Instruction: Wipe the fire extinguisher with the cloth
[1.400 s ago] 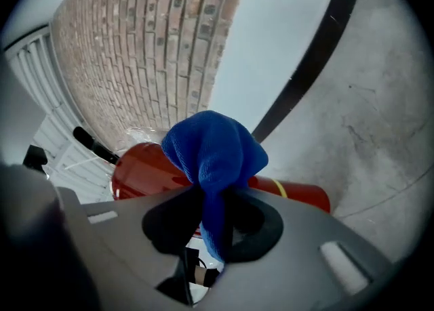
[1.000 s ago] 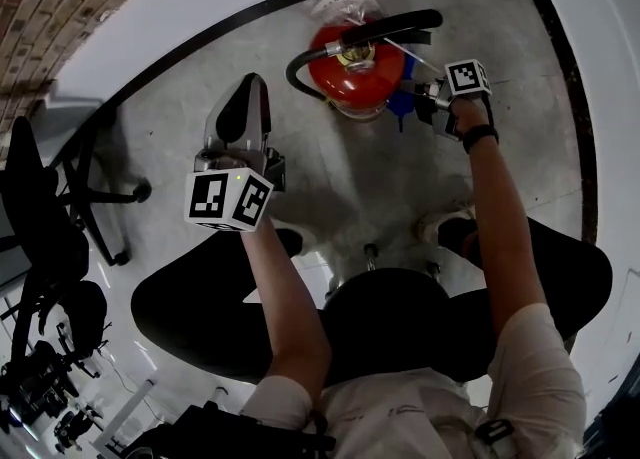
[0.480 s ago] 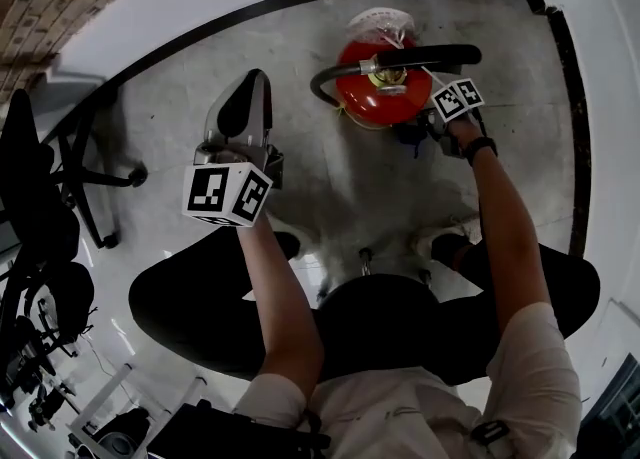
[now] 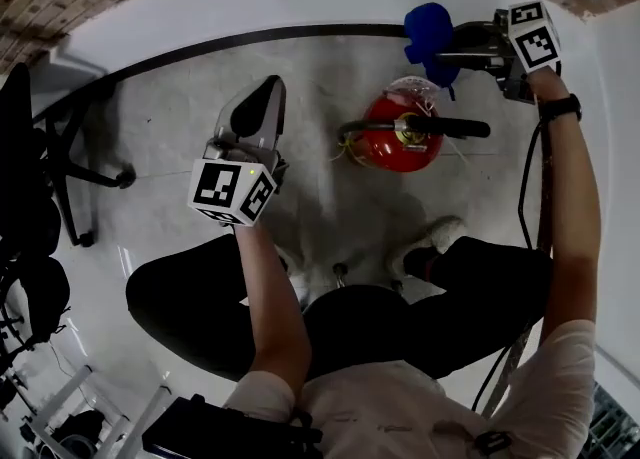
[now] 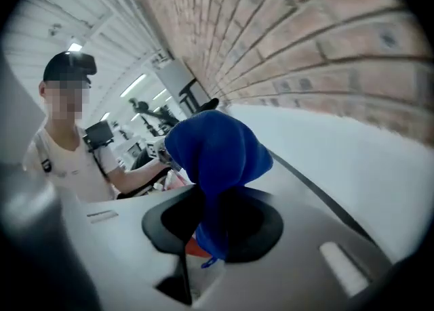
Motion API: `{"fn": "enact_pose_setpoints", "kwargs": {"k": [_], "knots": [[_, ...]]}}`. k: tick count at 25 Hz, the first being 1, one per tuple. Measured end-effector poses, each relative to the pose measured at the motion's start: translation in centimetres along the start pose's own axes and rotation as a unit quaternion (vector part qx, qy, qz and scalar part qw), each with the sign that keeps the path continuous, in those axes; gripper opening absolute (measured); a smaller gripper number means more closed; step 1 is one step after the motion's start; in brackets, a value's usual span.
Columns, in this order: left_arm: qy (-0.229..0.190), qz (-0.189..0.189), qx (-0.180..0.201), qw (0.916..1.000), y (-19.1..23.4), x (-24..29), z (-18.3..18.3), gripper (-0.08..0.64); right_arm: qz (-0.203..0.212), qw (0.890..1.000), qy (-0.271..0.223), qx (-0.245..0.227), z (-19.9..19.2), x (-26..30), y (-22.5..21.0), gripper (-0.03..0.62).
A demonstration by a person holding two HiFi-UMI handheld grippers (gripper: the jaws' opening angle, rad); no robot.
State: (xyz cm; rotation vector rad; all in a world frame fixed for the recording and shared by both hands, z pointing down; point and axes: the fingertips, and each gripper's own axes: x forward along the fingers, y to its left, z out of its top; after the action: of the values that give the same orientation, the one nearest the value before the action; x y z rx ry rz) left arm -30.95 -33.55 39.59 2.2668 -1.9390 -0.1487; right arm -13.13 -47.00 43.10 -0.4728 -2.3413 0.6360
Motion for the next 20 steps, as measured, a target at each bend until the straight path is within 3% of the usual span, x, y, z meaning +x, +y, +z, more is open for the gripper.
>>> {"fn": "enact_pose_setpoints", "kwargs": {"k": [3, 6, 9, 12, 16, 18, 20], "knots": [[-0.001, 0.001, 0.002, 1.0000, 1.0, 0.2, 0.6, 0.002, 0.089, 0.990, 0.082, -0.066, 4.7, 2.3, 4.7, 0.083], [-0.002, 0.021, -0.001, 0.9998, 2.4, 0.3, 0.4, 0.002, 0.187, 0.959, 0.186, -0.103, 6.2, 5.7, 8.6, 0.083], [-0.001, 0.046, -0.007, 0.9989, 3.2, -0.2, -0.1, 0.002, 0.267, 0.905, 0.312, -0.106, 4.3, 9.1, 10.6, 0.083], [-0.010, 0.076, -0.008, 0.9970, 4.3, -1.2, 0.1, 0.002, 0.290, 0.840, 0.449, -0.095, 0.4, 12.0, 9.2, 0.081], [-0.009, 0.108, -0.010, 0.9941, 5.1, -2.7, -0.1, 0.002, 0.321, 0.770, 0.539, -0.118, -3.2, 15.1, 7.0, 0.081], [0.001, 0.115, -0.008, 0.9933, 5.2, -3.1, -0.8, 0.002, 0.321, 0.742, 0.572, -0.138, -5.7, 16.2, 5.2, 0.080], [0.009, 0.119, -0.005, 0.9928, 5.5, -3.1, -1.4, 0.002, 0.318, 0.730, 0.585, -0.153, -8.1, 17.5, 3.1, 0.080]]}}
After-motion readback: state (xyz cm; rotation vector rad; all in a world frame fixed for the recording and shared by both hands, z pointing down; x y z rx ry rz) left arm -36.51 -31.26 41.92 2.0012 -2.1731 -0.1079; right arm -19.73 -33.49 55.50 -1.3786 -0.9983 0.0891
